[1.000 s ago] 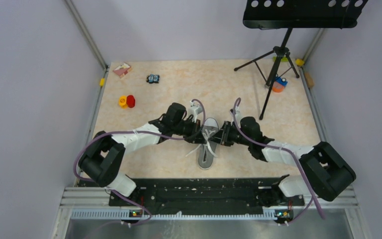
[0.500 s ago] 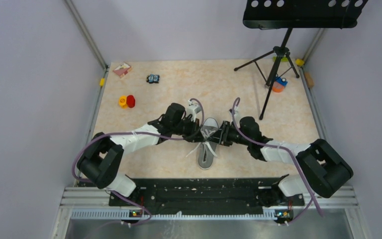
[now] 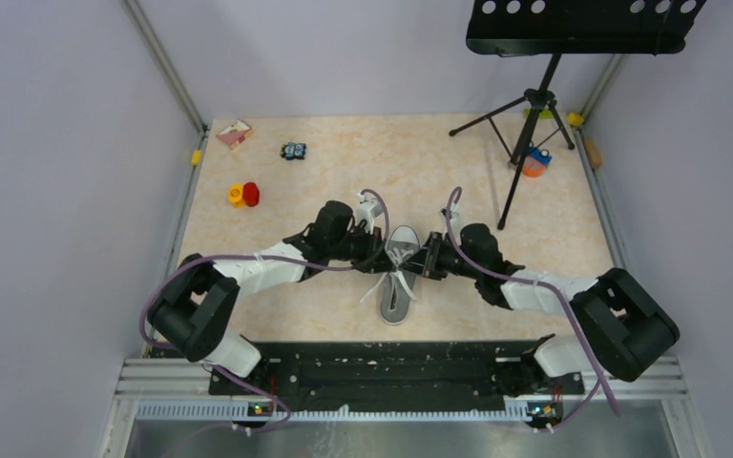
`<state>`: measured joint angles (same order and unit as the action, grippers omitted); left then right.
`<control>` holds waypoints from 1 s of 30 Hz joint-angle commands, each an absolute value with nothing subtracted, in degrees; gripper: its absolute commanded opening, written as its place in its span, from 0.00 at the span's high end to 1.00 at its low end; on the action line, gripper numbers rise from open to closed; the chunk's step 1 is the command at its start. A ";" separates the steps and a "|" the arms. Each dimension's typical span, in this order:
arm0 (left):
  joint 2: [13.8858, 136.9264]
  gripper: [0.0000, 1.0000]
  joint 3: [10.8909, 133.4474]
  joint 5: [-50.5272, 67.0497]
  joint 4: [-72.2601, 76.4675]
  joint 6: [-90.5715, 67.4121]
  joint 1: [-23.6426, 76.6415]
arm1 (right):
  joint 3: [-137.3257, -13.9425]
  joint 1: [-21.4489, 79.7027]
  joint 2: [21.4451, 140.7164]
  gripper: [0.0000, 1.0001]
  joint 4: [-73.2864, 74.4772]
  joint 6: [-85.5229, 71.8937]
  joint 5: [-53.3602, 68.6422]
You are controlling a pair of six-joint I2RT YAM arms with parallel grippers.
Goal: Tie the shoes
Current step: Cross the shoelace with the shoelace.
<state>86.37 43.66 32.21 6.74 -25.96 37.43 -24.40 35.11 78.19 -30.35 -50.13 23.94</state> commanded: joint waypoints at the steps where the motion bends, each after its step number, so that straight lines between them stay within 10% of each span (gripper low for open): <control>1: 84.81 1.00 42.50 32.87 12.04 -27.97 37.70 | -23.91 35.00 74.90 0.81 -30.64 -49.39 22.40; 30: 84.86 1.00 43.68 33.23 9.67 -26.13 37.71 | -26.44 34.98 78.67 0.73 -31.23 -49.18 22.38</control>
<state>86.37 43.00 32.32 8.19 -26.89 37.56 -24.43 35.11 78.41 -29.12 -50.06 20.99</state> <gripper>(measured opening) 0.008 0.272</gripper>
